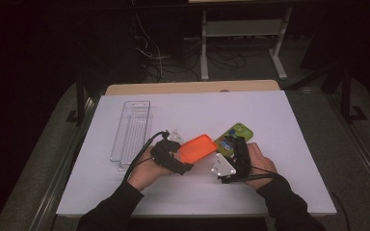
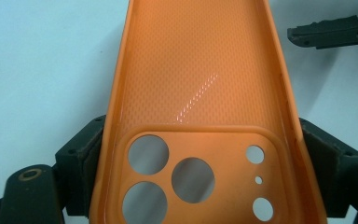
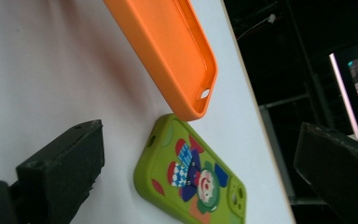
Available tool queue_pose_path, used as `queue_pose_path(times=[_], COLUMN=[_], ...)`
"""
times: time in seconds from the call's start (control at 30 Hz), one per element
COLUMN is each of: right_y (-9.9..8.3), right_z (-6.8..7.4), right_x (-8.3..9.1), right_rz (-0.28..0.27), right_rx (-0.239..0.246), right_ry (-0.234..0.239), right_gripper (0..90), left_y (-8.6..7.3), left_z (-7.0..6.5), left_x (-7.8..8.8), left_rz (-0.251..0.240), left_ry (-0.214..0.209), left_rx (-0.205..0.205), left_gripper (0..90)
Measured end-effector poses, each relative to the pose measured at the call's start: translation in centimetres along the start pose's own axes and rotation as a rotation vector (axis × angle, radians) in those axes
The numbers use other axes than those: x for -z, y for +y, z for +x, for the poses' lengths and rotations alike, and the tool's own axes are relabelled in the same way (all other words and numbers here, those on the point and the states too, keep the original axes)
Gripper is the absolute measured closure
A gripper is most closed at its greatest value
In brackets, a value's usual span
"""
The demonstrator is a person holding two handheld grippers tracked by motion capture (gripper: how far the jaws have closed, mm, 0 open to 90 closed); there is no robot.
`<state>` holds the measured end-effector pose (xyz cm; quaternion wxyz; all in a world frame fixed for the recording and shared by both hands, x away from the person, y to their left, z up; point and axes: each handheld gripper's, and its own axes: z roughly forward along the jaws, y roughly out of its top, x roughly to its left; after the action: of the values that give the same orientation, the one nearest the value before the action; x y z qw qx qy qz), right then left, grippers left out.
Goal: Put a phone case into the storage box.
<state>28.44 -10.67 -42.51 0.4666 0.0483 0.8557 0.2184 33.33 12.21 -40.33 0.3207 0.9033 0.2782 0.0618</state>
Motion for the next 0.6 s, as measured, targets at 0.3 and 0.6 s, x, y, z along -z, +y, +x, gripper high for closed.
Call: queue_pose_path(times=[0.3, 0.6], right_y=[0.5, 1.4], right_z=[0.8, 1.7], right_x=[0.2, -0.1], right_rz=[-0.01, -0.035], right_rx=[0.12, 0.175], right_ry=[-0.097, -0.157], right_gripper=[0.6, 0.7], left_y=[0.0, 0.0], left_z=[0.1, -0.1], left_x=[0.1, 0.1], left_rz=[0.019, 0.01], left_ry=[-0.002, -0.005], left_rx=[-0.021, -0.021], left_gripper=[15.7, 15.7])
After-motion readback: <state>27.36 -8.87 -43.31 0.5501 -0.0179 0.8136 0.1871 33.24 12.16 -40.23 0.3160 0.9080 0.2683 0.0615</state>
